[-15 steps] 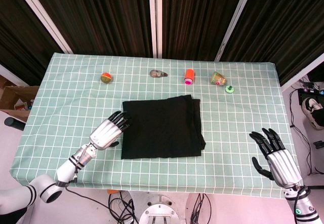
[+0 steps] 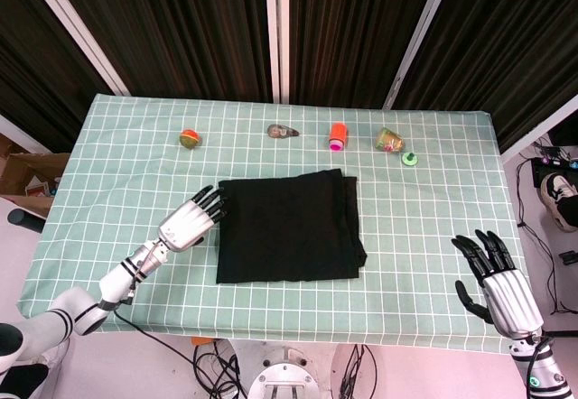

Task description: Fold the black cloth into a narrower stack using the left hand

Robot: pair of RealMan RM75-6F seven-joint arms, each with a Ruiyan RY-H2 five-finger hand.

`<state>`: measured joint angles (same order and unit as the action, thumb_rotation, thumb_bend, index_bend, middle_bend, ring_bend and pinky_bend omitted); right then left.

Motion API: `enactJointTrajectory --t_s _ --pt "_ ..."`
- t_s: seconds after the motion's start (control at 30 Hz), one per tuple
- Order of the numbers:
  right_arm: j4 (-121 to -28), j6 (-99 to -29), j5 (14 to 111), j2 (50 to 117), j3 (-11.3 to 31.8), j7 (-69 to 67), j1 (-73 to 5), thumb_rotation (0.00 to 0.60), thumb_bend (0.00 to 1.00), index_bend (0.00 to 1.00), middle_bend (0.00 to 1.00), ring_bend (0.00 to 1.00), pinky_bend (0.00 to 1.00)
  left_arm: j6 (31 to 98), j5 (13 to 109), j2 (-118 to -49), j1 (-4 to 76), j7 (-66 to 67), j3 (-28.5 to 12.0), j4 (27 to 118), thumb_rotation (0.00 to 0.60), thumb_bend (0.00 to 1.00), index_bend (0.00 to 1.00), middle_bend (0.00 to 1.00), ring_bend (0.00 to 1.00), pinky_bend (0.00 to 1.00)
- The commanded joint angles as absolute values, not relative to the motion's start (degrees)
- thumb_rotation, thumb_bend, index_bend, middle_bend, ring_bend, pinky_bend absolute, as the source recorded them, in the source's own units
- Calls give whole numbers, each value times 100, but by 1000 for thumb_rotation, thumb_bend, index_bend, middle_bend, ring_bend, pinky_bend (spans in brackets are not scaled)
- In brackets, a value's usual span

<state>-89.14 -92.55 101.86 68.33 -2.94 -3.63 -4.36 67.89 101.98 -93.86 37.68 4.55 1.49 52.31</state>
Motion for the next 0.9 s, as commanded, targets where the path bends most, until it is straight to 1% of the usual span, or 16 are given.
enactJointTrajectory --t_s 0.03,0.17,0.3,0.4,0.5,0.53,0.63,0.67,0.7,0.73,0.77,0.83,0.9 --pt "-8958 -9231 10176 6848 -283 -286 -437 600 406 139 167 0 57 7050 10340 -9826 3827 -82 292 4540 600 80 251 153 71 147" --pt "-9052 -9250 10155 6828 -255 -191 -419 600 402 139 166 0 56 7344 10451 -10297 3917 -550 339 3902 600 78 264 153 71 147" --pt "-9109 -9279 10133 6810 -236 -118 -389 600 399 139 166 0 56 7418 10444 -10729 4052 -965 338 3351 600 75 280 153 71 147" --pt "-9132 -9290 10111 6805 -230 -93 -365 600 398 139 166 0 56 7521 10452 -11026 4140 -1159 348 2955 600 62 312 161 71 147" --pt "-9122 -9295 10083 6815 -221 -90 -347 600 397 139 166 0 56 7574 10412 -11282 4177 -1448 372 2619 600 80 344 163 71 147" --pt "-9116 -9296 10077 6818 -218 -90 -342 600 396 139 166 0 56 7588 10407 -11334 4184 -1509 385 2538 600 102 357 165 71 147" --pt "-9090 -9306 10069 6831 -209 -94 -331 600 395 139 166 0 56 7694 10366 -11489 4164 -1679 406 2282 600 216 425 187 74 150" --pt "-9082 -9310 10069 6833 -206 -99 -329 600 395 139 166 0 56 7728 10347 -11521 4145 -1745 411 2230 600 276 456 200 81 153" --pt "-9073 -9320 10073 6837 -200 -113 -328 600 394 139 166 0 56 7779 10315 -11551 4104 -1819 414 2175 600 359 491 217 93 157" --pt "-9067 -9328 10079 6841 -196 -125 -328 600 394 139 166 0 56 7824 10294 -11564 4065 -1853 418 2145 600 394 505 224 98 159" --pt "-9055 -9335 10084 6846 -191 -137 -329 600 393 139 166 0 56 7875 10275 -11567 4018 -1880 427 2130 600 464 535 238 106 161" --pt "-9016 -9356 10098 6872 -172 -165 -335 600 392 139 166 0 56 8011 10237 -11537 3877 -1908 459 2167 600 524 569 248 109 162" --pt "-8979 -9355 10108 6892 -164 -197 -346 600 391 139 166 0 55 8162 10220 -11457 3736 -1880 498 2272 600 556 596 256 115 162"
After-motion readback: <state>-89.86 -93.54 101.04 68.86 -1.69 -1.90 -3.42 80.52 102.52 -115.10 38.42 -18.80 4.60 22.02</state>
